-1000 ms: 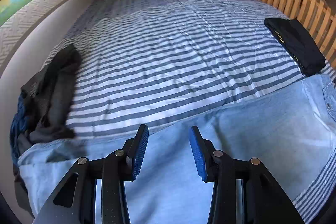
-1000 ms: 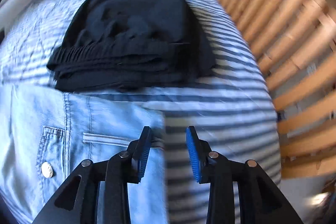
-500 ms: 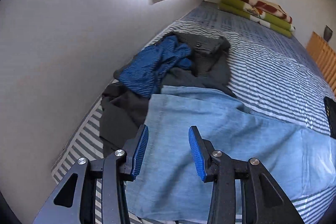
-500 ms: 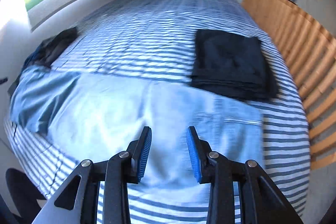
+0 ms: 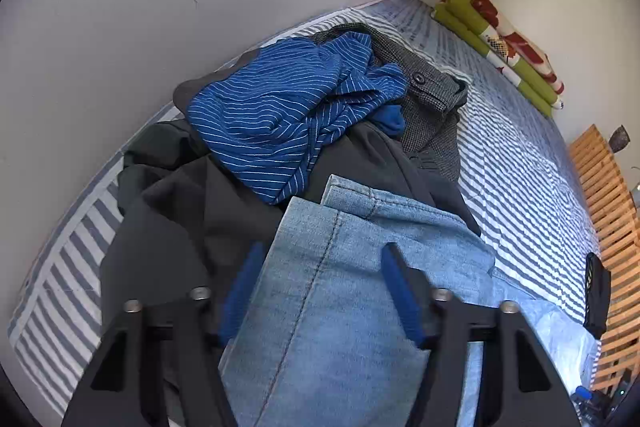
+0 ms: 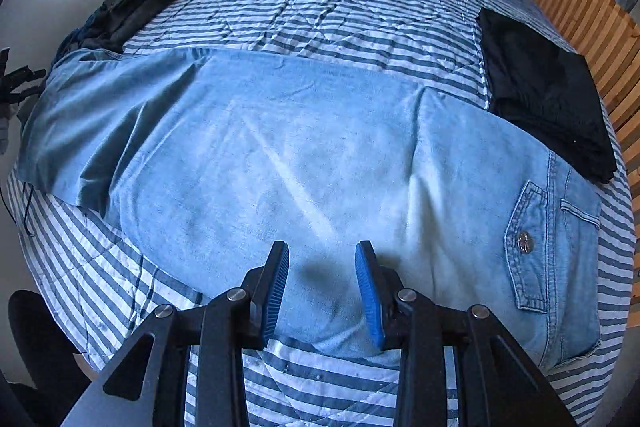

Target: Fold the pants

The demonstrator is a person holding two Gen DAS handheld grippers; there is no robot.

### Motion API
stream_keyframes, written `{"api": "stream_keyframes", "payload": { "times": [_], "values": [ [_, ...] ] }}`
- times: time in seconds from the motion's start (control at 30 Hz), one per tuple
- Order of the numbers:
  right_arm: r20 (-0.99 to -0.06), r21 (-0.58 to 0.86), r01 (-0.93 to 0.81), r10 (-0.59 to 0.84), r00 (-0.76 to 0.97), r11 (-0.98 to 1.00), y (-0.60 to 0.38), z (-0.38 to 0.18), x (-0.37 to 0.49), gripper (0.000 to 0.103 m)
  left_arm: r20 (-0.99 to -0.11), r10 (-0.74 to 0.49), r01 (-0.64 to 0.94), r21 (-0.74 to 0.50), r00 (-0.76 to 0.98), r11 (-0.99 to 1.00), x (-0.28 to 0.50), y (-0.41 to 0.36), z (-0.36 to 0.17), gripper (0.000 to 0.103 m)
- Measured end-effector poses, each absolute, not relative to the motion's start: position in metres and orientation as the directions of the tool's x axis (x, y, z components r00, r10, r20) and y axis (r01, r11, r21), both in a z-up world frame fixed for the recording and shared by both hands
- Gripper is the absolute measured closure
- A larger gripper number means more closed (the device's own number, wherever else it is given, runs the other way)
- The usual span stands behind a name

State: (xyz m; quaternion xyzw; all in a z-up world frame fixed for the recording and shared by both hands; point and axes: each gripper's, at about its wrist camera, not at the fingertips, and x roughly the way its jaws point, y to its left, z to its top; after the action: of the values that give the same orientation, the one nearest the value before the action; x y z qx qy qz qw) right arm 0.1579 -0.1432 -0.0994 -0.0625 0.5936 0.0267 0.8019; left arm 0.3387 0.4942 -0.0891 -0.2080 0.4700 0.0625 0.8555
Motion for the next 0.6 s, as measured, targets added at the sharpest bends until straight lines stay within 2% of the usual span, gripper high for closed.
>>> {"api": "stream_keyframes", "payload": {
  "times": [0.03,0.1,0.17,0.23,0.3,0.4,0.47,0.5,0.53,0.57,0.6],
  "values": [
    [-0.957,-0.083,-0.119,-0.046,0.287,0.989,-0.143,-0.104,0.161,0.072,-0.835,-0.079,-0.293,-0.278,0.544,0.915,0.340,0.491,-0.091,0.103],
    [-0.960,-0.120,-0.133,-0.080,0.268,0.984,-0.145,-0.115,0.165,0.072,-0.827,-0.024,-0.264,-0.207,0.562,0.942,0.338,0.482,-0.085,0.103],
    [-0.948,-0.215,-0.158,-0.167,0.272,0.964,-0.145,-0.127,0.167,0.070,-0.808,0.009,-0.249,-0.171,0.589,0.953,0.334,0.477,-0.075,0.103],
    [-0.920,-0.322,-0.172,-0.265,0.291,0.931,-0.150,-0.135,0.167,0.064,-0.779,0.044,-0.261,-0.156,0.625,0.953,0.327,0.475,-0.056,0.103],
    [-0.915,-0.343,-0.157,-0.292,0.278,0.926,-0.158,-0.140,0.168,0.062,-0.734,0.070,-0.251,-0.140,0.676,0.958,0.321,0.472,-0.029,0.103],
    [-0.918,-0.331,-0.133,-0.286,0.276,0.934,-0.166,-0.139,0.167,0.058,-0.727,-0.005,-0.177,-0.173,0.687,0.969,0.328,0.468,-0.010,0.103],
    [-0.917,-0.329,-0.129,-0.284,0.281,0.935,-0.167,-0.139,0.165,0.056,-0.773,-0.030,-0.180,-0.186,0.634,0.966,0.340,0.470,-0.018,0.100],
    [-0.915,-0.331,-0.128,-0.285,0.285,0.935,-0.168,-0.139,0.164,0.056,-0.801,-0.010,-0.214,-0.171,0.598,0.962,0.346,0.472,-0.026,0.092],
    [-0.914,-0.332,-0.127,-0.286,0.289,0.935,-0.168,-0.139,0.164,0.056,-0.817,-0.009,-0.231,-0.173,0.576,0.957,0.350,0.475,-0.035,0.076],
    [-0.913,-0.332,-0.126,-0.285,0.290,0.935,-0.167,-0.140,0.165,0.056,-0.822,-0.016,-0.243,-0.186,0.570,0.952,0.352,0.478,-0.040,0.066],
    [-0.914,-0.330,-0.124,-0.284,0.290,0.936,-0.167,-0.140,0.164,0.056,-0.824,-0.027,-0.267,-0.213,0.566,0.940,0.355,0.483,-0.049,0.048]
  ]
}}
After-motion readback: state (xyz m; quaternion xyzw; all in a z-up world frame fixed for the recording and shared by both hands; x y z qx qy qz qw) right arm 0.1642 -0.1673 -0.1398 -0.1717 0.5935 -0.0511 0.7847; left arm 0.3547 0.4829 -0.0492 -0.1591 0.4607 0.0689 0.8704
